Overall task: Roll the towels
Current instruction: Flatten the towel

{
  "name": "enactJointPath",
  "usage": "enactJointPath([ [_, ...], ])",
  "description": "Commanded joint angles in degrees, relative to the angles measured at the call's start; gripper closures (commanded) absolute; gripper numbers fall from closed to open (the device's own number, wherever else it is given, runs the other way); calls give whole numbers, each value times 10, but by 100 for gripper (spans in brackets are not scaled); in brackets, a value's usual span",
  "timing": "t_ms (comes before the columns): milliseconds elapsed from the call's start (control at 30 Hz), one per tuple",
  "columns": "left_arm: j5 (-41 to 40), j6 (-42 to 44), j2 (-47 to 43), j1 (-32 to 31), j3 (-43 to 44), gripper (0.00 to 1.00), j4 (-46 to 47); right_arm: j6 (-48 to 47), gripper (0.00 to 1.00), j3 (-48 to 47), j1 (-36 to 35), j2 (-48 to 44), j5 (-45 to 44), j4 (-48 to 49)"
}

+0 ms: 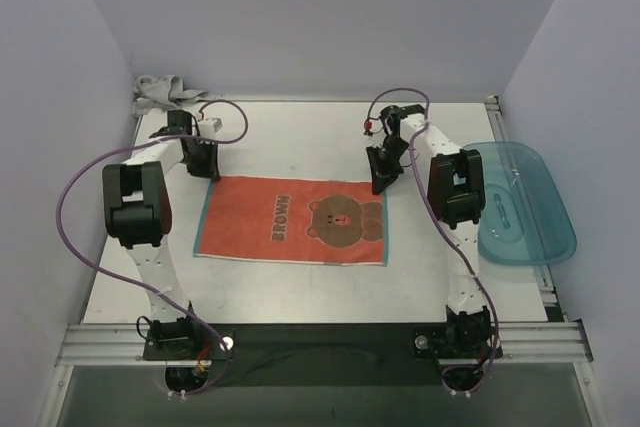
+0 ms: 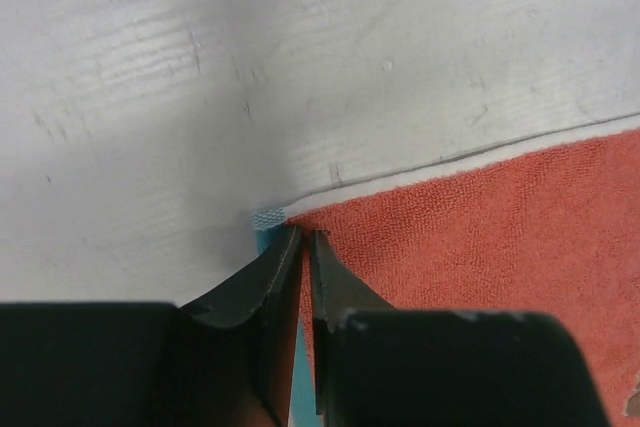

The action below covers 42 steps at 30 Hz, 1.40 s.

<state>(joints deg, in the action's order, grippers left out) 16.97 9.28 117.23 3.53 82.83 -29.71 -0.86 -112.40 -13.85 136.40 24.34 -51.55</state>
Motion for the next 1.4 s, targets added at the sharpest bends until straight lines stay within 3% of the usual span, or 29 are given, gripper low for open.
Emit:
enactJointPath([
  [0,-11,-11,37,2,42,82,-10,-5,92,-40,7,31,-60,0],
  [133,-55,-27,85,7,87,89,-29,-8,91,-102,16,63,-78,-13],
  [233,-33,-37,99,13,118,89,-40,-7,91,-155,25,82,-76,-21],
  [367,56,-38,66,14,124,70,-60,1,87,-168,27,42,-19,-19],
  [400,68,-37,52,14,118,57,-60,1,76,-164,27,25,-7,-18],
  [433,80,-34,19,15,104,52,-63,-1,68,-145,27,-16,0,-17],
  [467,96,-24,-1,16,96,47,-64,-5,51,-134,27,-39,18,-15],
  [500,98,-20,-22,17,74,38,-66,-7,43,-103,27,-86,24,-14],
  [533,99,-8,-66,19,60,35,-68,-9,39,-86,27,-110,39,-14],
  [567,100,-2,-90,22,45,29,-68,-11,35,-69,28,-132,47,-14],
  [700,119,28,-197,41,-56,27,-77,-14,38,57,25,-240,74,-14],
  [800,117,56,-260,46,-134,35,-92,-23,49,160,16,-279,75,-11],
  [900,117,79,-307,46,-205,61,-96,-27,63,256,-1,-296,64,19],
  [1000,113,78,-314,46,-252,71,-96,-31,73,311,-19,-295,61,34],
  [1033,111,73,-313,46,-261,79,-93,-32,74,320,-27,-296,58,45],
  [1167,103,73,-294,47,-255,87,-97,-30,75,331,-33,-279,53,58],
  [1367,73,99,-243,46,-238,89,-126,-34,78,343,-41,-245,31,65],
])
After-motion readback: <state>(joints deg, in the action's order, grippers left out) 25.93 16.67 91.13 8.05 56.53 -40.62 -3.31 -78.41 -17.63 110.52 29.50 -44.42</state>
